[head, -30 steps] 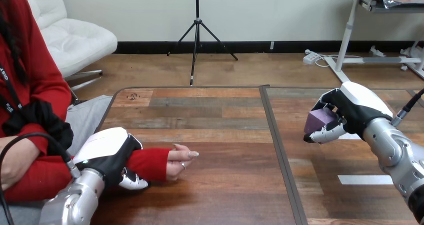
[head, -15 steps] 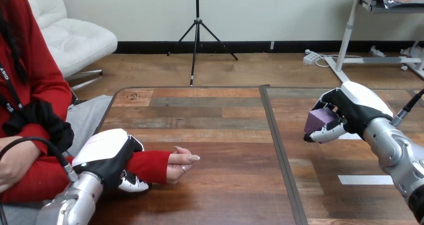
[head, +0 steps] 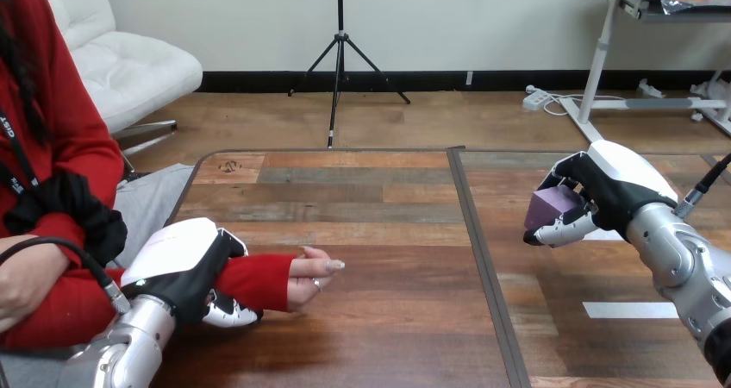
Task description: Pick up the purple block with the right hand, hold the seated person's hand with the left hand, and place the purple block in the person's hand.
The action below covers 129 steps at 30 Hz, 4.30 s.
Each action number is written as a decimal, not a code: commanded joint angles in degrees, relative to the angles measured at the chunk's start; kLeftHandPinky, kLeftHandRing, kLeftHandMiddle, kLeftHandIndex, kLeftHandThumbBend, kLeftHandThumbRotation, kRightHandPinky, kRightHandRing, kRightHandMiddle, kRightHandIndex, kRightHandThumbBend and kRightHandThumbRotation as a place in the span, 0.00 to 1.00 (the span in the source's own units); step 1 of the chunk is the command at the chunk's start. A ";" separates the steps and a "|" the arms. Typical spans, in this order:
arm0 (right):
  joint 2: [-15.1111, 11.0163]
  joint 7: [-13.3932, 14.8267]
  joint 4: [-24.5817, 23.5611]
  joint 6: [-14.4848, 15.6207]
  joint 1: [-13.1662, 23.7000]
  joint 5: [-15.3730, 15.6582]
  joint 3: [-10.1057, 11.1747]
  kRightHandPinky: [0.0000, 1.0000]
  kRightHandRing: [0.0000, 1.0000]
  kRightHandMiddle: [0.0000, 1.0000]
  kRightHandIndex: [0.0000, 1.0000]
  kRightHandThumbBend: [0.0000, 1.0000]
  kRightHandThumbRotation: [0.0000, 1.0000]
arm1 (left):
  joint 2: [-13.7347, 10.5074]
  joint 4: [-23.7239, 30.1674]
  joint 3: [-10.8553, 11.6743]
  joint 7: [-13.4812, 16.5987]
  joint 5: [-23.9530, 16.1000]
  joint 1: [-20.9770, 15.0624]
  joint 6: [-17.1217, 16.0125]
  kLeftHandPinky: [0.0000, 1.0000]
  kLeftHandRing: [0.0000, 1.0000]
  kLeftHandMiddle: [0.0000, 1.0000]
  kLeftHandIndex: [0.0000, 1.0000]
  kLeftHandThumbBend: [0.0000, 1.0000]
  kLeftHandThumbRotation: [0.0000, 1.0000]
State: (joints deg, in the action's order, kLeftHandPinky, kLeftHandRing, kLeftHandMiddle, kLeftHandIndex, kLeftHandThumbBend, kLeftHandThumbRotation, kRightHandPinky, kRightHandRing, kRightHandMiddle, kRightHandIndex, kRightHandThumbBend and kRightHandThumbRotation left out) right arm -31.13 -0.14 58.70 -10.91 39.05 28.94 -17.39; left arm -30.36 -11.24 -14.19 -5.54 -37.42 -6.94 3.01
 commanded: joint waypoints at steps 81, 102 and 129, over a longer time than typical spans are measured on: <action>8.45 -2.03 -19.09 0.16 2.89 -1.53 1.50 0.35 0.39 0.46 0.50 0.59 0.00 | 11.75 8.62 1.33 -0.72 2.19 -22.58 -2.10 0.28 0.34 0.40 0.42 0.56 0.03; 10.31 -4.23 -27.42 1.83 1.48 -1.15 1.47 0.34 0.38 0.45 0.50 0.59 0.00 | 13.79 6.63 0.35 -0.69 1.87 -23.68 -2.60 0.30 0.35 0.41 0.43 0.56 0.06; 12.22 -10.35 -38.97 6.27 -2.05 -1.80 1.40 0.33 0.38 0.46 0.49 0.59 0.00 | 14.19 3.62 -0.65 0.81 1.72 -23.06 -4.21 0.31 0.37 0.44 0.46 0.58 0.05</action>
State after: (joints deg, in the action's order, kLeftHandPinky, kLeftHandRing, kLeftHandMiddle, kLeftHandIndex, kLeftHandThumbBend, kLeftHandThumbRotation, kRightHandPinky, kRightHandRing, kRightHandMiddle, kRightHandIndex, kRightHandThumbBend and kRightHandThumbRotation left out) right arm -19.81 -9.17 26.70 -6.42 36.39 28.89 -17.41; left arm -18.97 -9.78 -14.64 -8.10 -36.65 -19.26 3.00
